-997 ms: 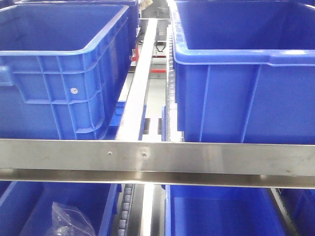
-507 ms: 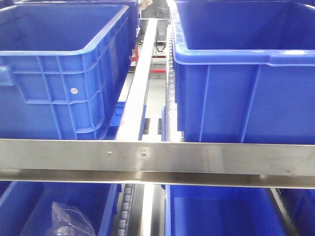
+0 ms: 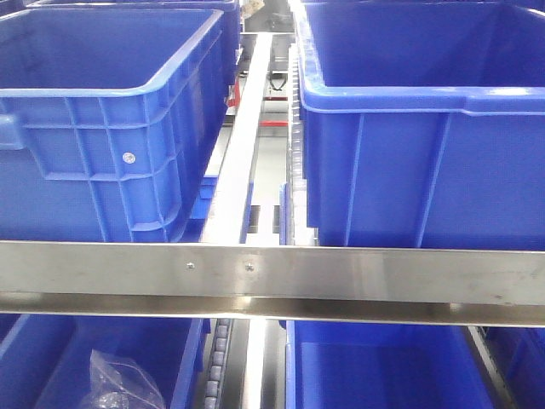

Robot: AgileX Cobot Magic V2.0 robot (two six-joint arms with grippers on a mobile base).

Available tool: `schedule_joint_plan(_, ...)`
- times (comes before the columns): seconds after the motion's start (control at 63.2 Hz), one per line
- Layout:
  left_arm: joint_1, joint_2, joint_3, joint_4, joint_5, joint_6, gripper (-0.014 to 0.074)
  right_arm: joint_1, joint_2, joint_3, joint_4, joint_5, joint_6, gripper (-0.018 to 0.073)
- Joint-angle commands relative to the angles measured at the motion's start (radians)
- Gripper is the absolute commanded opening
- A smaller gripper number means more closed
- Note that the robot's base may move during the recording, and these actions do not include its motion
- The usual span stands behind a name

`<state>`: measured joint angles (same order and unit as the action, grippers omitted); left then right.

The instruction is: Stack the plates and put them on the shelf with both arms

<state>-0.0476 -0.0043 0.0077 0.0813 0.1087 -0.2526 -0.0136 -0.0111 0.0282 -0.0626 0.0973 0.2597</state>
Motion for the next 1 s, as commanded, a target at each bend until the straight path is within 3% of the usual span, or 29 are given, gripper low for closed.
schedule_joint_plan(0.0, -0.008, -0.023, 0.004, -0.003, -0.091, -0.005, 0.0096, -0.006, -0.019, 0.002, -0.002, -0.091, -0.008, 0.0020)
schedule_joint_plan(0.459, -0.008, -0.020, 0.004, -0.007, -0.073, -0.003, 0.0095, -0.006, -0.019, 0.002, -0.002, -0.091, -0.008, 0.0020)
schedule_joint_plan(0.601, -0.008, -0.020, 0.004, -0.019, -0.077, 0.073, 0.0096, -0.006, -0.019, 0.002, -0.002, -0.090, -0.008, 0.0020)
schedule_joint_plan(0.981, -0.008, -0.020, 0.004, -0.025, -0.077, 0.075, 0.0096, -0.006, -0.019, 0.002, -0.002, -0.090, -0.008, 0.0020)
